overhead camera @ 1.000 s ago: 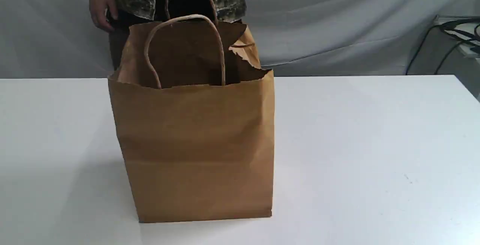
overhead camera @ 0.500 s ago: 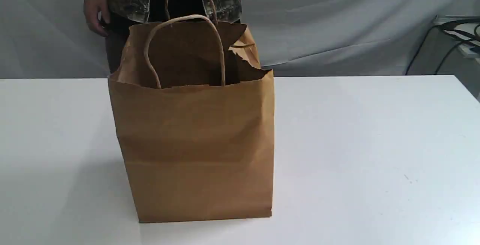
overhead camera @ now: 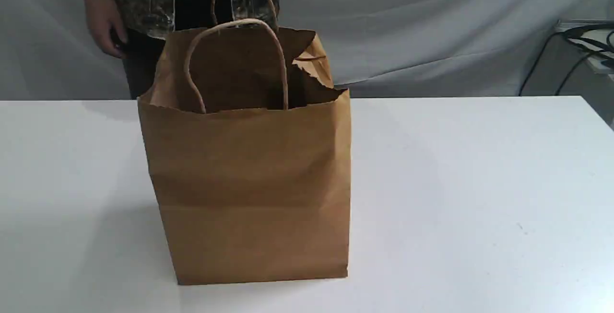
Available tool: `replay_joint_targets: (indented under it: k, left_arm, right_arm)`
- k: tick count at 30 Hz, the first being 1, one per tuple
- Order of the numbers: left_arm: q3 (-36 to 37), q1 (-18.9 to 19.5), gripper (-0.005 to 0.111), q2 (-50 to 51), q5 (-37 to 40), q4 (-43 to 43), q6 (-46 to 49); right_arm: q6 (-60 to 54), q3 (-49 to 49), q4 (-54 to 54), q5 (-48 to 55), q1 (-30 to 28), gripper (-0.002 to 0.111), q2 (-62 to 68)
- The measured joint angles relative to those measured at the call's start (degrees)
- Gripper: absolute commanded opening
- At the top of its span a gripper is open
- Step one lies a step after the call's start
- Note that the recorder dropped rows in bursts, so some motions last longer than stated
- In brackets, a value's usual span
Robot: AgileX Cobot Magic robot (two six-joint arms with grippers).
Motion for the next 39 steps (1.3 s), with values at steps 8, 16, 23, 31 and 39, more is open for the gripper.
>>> replay_joint_targets:
  k: [8, 16, 23, 31, 39]
  left_arm:
    - [16.6, 0.0, 0.066, 0.5, -16.8, -0.2, 0.0]
    - [20.6, 0.0, 0.066, 0.6, -15.4, -0.2, 0.0]
    - [21.2, 0.0, 0.066, 0.6, -15.0, -0.2, 0.0]
    - [27.2, 0.0, 0.066, 0.6, -13.8, -0.2, 0.0]
    - [31.6, 0.0, 0.066, 0.6, -15.3, -0.2, 0.0]
  right_arm:
    - [2.1, 16.4, 1.8, -19.6, 0.0, 0.051, 0.0]
    - [2.3, 17.8, 6.6, -27.3, 0.0, 0.051, 5.9]
    - [1.8, 18.5, 19.0, -32.7, 0.0, 0.051, 9.8]
    - [5.2, 24.4, 27.0, -33.0, 0.0, 0.051, 16.5]
    - [6.1, 25.7, 31.8, -37.3, 0.0, 0.051, 17.9]
